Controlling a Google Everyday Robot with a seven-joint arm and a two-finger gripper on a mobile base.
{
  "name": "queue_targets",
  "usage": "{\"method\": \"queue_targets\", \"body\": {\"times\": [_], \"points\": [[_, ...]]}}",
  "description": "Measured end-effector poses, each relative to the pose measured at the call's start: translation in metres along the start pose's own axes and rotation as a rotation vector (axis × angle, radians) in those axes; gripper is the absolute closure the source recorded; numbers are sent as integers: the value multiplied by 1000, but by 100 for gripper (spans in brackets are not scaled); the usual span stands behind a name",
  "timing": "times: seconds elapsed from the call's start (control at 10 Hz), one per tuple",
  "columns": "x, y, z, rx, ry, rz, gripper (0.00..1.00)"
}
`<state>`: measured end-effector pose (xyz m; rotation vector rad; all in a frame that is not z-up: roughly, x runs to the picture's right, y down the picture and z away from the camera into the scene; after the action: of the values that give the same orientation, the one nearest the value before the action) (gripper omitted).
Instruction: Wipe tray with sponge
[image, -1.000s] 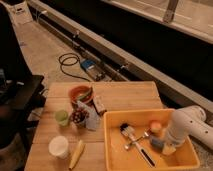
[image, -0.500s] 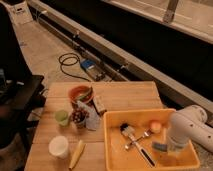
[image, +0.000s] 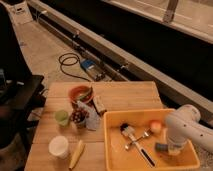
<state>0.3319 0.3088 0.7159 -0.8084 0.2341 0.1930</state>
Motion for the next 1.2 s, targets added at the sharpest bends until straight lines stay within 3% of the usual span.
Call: {"method": "queue_targets", "body": {"times": [0.4,0.6,0.8,1.0,1.2], "points": [[-16,-5,0,2,-35,-15,100],[-36,9,-6,-24,-91,-60,100],[-42,22,-8,-54,-112,-88,100],[-34,35,-8,-79,-106,-94,100],[-16,27,-5,-82,-51,-60,100]]}}
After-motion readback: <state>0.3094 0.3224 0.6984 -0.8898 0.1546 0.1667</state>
